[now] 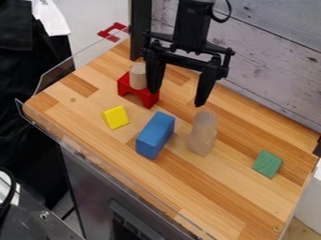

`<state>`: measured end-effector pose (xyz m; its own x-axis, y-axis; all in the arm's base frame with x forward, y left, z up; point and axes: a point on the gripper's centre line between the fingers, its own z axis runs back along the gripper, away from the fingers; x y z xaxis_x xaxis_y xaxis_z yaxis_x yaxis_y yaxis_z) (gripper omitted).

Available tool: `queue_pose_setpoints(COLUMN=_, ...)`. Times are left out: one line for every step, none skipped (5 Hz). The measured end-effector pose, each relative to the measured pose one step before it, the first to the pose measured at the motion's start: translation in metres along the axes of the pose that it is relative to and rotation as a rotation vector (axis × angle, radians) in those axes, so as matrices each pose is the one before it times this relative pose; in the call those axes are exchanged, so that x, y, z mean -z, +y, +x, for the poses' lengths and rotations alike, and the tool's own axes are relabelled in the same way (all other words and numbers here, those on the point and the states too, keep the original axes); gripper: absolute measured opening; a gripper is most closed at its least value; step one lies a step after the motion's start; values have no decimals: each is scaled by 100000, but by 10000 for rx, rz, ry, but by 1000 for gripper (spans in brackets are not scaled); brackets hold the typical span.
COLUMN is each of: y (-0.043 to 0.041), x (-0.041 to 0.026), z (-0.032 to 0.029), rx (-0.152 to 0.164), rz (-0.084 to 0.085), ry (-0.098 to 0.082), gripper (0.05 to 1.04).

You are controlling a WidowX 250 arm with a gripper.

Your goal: Move cylinder on top of blue rectangular object

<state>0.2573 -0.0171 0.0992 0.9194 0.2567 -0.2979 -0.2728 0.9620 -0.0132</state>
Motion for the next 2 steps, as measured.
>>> queue_pose_setpoints(y=63, x=870, z=-95, rx=-39, rz=64, ry=346, gripper=1000)
queue_pose_setpoints(y=-616, x=293, z=68, rx=149, rz=-207, ry=-95, gripper=1000)
